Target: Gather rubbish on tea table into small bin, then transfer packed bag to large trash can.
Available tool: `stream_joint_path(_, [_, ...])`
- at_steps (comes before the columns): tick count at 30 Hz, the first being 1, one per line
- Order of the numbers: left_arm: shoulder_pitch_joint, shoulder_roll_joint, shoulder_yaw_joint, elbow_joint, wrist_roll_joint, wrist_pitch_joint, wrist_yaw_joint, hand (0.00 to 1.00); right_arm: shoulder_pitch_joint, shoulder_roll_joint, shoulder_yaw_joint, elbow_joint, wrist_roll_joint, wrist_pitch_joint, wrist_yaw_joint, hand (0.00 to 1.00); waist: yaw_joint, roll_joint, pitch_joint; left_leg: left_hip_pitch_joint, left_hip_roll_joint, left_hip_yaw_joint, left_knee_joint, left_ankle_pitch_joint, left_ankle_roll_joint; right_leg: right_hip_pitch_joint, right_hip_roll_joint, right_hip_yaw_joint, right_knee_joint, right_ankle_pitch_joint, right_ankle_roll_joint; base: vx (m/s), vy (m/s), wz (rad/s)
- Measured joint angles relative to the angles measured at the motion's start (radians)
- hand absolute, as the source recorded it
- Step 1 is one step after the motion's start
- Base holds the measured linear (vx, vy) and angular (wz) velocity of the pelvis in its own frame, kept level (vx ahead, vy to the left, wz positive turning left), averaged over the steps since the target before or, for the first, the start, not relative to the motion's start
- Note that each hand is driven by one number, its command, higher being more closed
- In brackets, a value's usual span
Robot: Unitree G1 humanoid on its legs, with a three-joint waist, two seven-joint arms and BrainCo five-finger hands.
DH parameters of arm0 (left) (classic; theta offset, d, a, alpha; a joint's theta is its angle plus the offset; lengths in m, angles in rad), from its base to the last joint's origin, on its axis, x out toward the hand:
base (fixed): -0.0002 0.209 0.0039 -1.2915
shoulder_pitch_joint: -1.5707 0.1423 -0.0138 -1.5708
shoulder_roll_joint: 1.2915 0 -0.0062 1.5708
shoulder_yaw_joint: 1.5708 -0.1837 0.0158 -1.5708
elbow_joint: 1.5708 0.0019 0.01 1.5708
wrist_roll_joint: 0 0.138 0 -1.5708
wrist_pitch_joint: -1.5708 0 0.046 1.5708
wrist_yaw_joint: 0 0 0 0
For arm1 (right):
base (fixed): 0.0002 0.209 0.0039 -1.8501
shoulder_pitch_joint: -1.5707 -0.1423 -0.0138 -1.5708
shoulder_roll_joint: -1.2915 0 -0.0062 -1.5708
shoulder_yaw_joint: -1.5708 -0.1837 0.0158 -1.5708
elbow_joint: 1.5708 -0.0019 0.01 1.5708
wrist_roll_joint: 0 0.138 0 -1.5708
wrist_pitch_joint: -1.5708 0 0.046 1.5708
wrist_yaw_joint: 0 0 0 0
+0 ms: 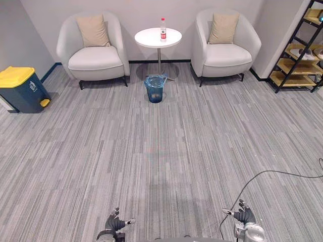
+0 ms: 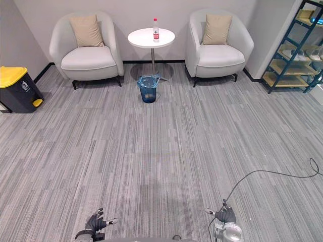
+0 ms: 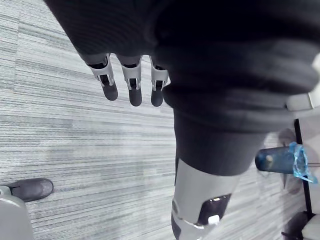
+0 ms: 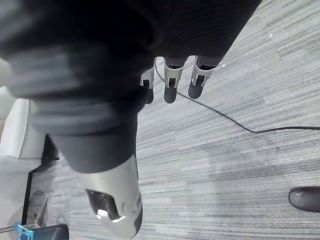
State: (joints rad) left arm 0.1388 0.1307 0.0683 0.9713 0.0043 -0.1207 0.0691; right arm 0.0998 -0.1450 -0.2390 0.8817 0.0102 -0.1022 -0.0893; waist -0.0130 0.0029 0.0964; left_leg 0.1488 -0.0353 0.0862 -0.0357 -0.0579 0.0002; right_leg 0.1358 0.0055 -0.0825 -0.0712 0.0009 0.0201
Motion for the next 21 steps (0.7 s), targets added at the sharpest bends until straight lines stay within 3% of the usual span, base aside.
stream_joint_path(21, [0.016,0.0,0.02,0.01,0.006,0.004,0.002,0.0,0.005,-0.009,-0.038,0.007,0.028,0.001,-0.003,0.0,0.0,0.003,0.002,-0.003,0.002,0.004,-0.004,-0.001,0.0,-0.003,0.002,0.003,-0.002,-0.001,0.0,-0.01,-0.01,0.0])
